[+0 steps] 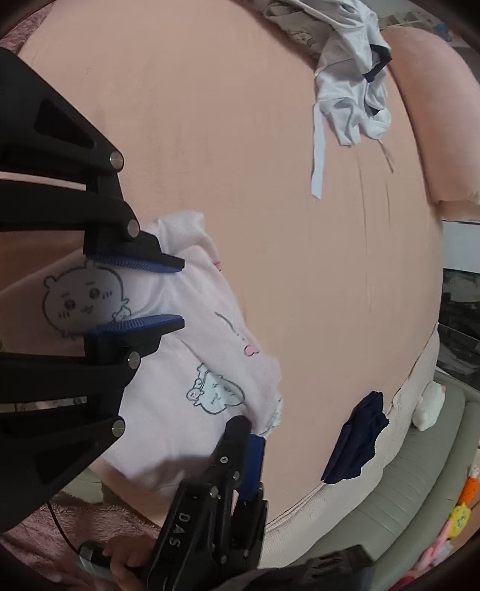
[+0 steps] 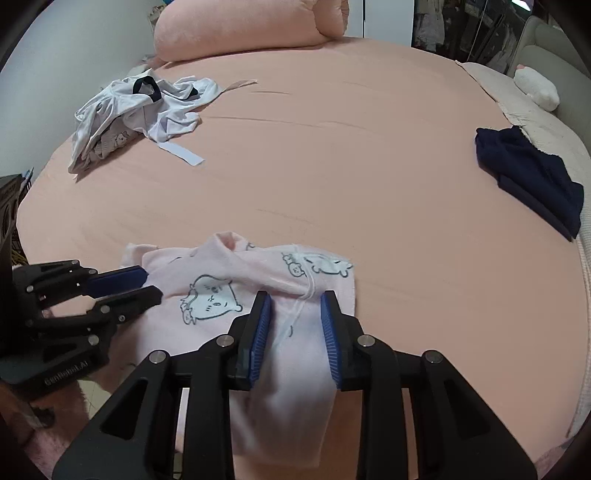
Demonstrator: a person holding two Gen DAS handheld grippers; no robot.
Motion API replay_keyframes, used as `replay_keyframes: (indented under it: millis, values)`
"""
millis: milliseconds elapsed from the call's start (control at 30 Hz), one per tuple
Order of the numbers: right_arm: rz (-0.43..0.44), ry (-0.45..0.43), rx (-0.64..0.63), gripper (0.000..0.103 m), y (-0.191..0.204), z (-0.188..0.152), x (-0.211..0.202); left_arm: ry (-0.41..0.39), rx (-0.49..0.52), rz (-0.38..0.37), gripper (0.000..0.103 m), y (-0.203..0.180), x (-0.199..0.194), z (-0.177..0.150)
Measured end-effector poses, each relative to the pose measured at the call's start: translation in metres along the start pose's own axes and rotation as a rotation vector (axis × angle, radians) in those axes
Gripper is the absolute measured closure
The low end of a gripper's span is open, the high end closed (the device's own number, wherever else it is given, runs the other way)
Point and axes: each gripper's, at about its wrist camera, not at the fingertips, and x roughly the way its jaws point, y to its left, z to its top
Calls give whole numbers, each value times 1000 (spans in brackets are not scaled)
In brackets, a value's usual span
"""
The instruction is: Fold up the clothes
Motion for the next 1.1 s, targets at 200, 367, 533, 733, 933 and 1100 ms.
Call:
replay_keyframes:
  millis: [200, 367, 533, 733, 933, 1100]
  values:
    - [16, -38, 85, 75, -11, -9, -10, 0, -135, 138, 60, 36, -8, -2]
    - [40, -101, 112, 71, -5, -15, -26, -91, -162, -8, 63, 40, -38, -12]
    - [76, -141, 95, 71, 11, -15, -46, -58, -72, -86, 63, 10, -33, -15]
    - [57, -69, -85, 74, 39, -29, -24, 22, 1, 79, 60, -11, -14, -17]
    - [-96, -75, -107, 103, 32, -23, -26, 23, -34, 159, 46, 8, -21, -20]
    - [-160, -114, -182, 97, 48, -31, -33, -17, -114, 83, 50, 12, -38, -22]
